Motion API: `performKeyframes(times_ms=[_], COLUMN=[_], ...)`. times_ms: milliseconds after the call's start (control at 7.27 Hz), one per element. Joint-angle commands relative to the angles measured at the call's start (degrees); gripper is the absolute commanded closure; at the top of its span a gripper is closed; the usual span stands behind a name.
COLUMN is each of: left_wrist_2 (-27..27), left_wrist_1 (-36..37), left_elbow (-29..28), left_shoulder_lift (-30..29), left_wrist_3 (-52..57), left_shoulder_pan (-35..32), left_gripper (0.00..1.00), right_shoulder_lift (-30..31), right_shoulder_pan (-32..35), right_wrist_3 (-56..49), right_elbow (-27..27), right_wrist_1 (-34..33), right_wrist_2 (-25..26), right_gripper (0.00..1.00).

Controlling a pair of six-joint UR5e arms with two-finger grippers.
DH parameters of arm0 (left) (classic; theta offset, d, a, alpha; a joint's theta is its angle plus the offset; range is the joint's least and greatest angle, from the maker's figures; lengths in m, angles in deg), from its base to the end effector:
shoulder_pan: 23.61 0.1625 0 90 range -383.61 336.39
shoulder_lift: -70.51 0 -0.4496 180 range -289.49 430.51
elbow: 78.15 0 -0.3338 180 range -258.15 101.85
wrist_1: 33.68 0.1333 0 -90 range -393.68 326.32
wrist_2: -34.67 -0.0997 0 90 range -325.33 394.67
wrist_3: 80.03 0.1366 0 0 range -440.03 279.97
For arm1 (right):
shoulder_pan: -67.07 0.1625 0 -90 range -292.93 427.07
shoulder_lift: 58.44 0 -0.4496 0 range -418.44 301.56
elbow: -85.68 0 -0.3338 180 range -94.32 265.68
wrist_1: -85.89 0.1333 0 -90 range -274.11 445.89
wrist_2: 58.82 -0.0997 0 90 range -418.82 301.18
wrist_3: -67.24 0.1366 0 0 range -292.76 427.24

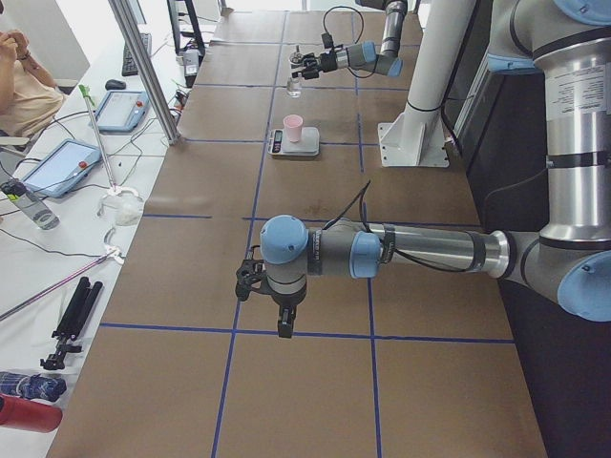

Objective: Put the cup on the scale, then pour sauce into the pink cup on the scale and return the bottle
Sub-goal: 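Turn the bottle upright and carry it back to its spot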

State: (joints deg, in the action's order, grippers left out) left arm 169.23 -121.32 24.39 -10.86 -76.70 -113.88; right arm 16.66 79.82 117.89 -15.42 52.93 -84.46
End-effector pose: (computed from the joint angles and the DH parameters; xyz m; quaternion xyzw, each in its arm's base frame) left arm -0.0392 -0.3677 0.6788 0.0244 0.3785 0.0298 0.9248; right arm -0.4178 -0.3575 0.3589 0.6046 -0.3289 0.1978 0.6979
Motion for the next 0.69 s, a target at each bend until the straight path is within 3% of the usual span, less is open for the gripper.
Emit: performKeyframes(times_ms=[0,275,550], left_wrist_2=[0.00,0.00,0.00], left_wrist_1=[-0.07,-0.16,-0.16], left_elbow=[0.12,0.38,0.47], left_shoulder_lift=[-0.10,-0.10,-0.19], left_wrist_3=[0.00,0.00,0.00], left_shoulder_pan=[0.01,0.01,0.01], left_gripper=[0.00,0.00,0.00], right_shoulder_lift=[7.14,12.68,13.93], right_shoulder_pan=[2.18,2.28,2.19], right_wrist_3=[4.89,4.99,9.29], right_elbow=[-0.32,-0.23,0.90], right_wrist_1=[0.00,0.00,-0.08], right_wrist_2=[-1.68,-2.21,-2.30], right_gripper=[1.00,1.00,1.00])
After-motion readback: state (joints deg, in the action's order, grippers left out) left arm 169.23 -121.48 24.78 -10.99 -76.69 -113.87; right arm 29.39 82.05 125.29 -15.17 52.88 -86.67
